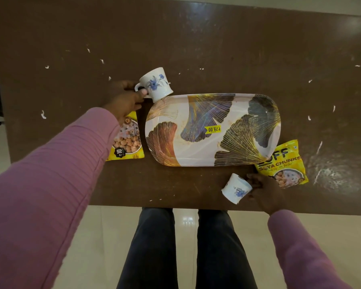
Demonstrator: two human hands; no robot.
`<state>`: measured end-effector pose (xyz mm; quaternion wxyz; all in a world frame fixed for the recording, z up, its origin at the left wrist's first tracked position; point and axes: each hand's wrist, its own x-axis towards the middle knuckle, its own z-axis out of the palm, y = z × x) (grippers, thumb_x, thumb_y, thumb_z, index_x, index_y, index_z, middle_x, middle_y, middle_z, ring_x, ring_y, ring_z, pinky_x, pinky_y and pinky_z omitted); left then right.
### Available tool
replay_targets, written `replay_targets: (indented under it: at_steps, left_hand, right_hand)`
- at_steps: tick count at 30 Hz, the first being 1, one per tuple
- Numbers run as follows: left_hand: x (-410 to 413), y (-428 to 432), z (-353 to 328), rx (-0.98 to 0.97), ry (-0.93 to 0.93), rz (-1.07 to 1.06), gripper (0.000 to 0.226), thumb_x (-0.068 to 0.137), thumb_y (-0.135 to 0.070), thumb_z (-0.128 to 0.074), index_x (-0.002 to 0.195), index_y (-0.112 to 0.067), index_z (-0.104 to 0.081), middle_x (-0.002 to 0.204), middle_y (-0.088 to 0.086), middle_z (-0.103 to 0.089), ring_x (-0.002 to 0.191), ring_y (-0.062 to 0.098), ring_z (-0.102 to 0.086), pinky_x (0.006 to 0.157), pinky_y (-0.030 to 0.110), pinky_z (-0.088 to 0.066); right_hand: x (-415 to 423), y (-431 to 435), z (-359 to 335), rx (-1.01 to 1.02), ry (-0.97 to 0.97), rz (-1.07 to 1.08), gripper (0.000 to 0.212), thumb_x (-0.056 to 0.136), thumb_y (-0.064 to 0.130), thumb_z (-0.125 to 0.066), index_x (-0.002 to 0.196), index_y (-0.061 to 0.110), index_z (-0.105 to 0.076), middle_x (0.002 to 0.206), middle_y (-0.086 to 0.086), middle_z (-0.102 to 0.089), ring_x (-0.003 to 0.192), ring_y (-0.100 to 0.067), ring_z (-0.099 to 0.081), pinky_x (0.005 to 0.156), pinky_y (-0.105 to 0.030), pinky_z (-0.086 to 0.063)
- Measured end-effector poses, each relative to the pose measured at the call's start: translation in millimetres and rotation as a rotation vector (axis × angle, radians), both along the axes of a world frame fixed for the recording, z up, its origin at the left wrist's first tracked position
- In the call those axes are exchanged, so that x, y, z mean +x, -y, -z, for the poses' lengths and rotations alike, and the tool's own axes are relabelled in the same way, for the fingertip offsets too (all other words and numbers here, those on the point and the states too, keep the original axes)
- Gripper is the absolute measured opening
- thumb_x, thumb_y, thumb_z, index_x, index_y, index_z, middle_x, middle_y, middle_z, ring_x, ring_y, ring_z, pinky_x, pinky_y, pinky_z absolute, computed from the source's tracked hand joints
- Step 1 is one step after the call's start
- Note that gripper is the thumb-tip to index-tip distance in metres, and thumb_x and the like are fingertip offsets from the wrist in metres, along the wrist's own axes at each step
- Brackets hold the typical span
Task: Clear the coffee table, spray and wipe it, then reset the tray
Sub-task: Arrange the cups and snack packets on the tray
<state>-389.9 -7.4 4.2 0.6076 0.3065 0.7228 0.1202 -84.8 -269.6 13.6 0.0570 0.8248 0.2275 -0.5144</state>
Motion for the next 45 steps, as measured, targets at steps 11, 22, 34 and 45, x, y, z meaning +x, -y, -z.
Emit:
replay_targets:
  at_steps: [11, 22, 34, 45]
  left_hand:
    - [19, -5, -15, 0.142, -0.016, -0.096, 0.016, 0.091, -0.006, -0.063, 0.101, -0.018, -0.059, 0.099, 0.002, -0.065, 0.092, 0.015, -0.068, 0.071, 0.022, -0.056]
    - [101, 43, -24, 0.347, 0.010, 0.256, 0.018, 0.081, -0.001, -0.070, 0.088, -0.017, -0.074, 0.077, -0.005, -0.070, 0.078, 0.014, -0.066, 0.083, 0.039, -0.058]
    - [119, 71, -5, 0.442, -0.168, 0.403, 0.016, 0.077, -0.008, -0.077, 0.092, -0.012, -0.077, 0.082, -0.004, -0.070, 0.077, 0.009, -0.062, 0.081, 0.028, -0.053]
    - [118, 76, -1, 0.425, -0.212, 0.396, 0.016, 0.077, -0.010, -0.078, 0.092, -0.015, -0.077, 0.086, -0.003, -0.072, 0.083, 0.013, -0.066, 0.084, 0.035, -0.055]
  right_hand:
    - [-4, 6, -16, 0.086, -0.117, -0.228, 0.028, 0.087, 0.006, -0.059, 0.064, 0.022, -0.061, 0.054, -0.001, -0.059, 0.047, -0.019, -0.052, 0.048, -0.031, -0.048]
    - [-10, -36, -36, 0.675, -0.138, -0.622, 0.035, 0.085, 0.039, -0.051, 0.102, 0.020, -0.074, 0.088, -0.001, -0.073, 0.078, -0.017, -0.066, 0.071, -0.022, -0.045]
    - [-19, -70, 0, 0.774, 0.025, -0.614, 0.018, 0.085, 0.005, -0.062, 0.097, 0.009, -0.074, 0.082, -0.013, -0.073, 0.070, -0.032, -0.066, 0.065, -0.026, -0.040]
    - [-12, -63, 7, 0.761, 0.023, -0.654, 0.015, 0.086, 0.009, -0.062, 0.095, 0.011, -0.073, 0.080, -0.012, -0.073, 0.069, -0.032, -0.065, 0.064, -0.032, -0.047]
